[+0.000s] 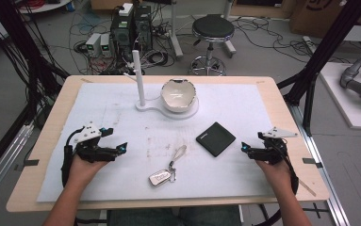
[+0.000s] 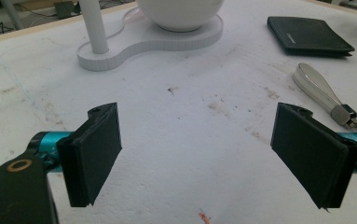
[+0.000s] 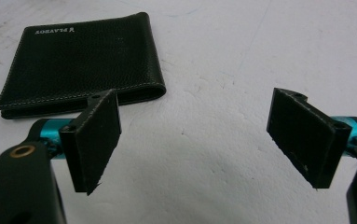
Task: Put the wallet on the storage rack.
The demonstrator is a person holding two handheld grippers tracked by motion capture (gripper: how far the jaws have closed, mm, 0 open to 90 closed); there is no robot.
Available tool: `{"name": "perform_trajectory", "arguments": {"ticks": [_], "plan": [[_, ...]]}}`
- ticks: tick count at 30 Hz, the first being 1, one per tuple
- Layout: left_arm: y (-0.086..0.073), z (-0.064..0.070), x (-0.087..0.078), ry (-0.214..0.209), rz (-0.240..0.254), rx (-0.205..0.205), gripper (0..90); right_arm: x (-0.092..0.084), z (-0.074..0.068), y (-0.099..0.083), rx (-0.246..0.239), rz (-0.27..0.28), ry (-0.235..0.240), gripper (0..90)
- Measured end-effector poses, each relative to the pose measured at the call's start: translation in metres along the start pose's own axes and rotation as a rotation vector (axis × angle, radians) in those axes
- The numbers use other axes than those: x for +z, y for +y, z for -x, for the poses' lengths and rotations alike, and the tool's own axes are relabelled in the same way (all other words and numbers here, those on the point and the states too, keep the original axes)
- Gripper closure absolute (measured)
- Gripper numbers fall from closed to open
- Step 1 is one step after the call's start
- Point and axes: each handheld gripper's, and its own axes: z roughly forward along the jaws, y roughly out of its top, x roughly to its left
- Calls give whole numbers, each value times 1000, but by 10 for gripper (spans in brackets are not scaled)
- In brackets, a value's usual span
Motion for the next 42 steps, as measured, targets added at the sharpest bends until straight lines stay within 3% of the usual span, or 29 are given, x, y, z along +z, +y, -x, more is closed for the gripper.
{"name": "perform_trajectory", "arguments": {"ticks": [9, 16, 29, 36, 42], "plan": [[-1, 0, -3, 10, 5, -6, 160, -2, 2, 4, 5, 22, 5, 178], [-4, 1, -8, 17, 2, -4, 160, 7, 2, 15, 2, 31, 23, 178], [-12, 4, -24, 38, -8, -9, 160, 50, -8, 37, -33, -29, 93, 178], [-17, 5, -35, 61, -16, -15, 160, 69, -13, 44, -13, -45, 124, 178], [-21, 5, -41, 75, -29, -22, 160, 85, -15, 48, -1, -92, 144, 178]]}}
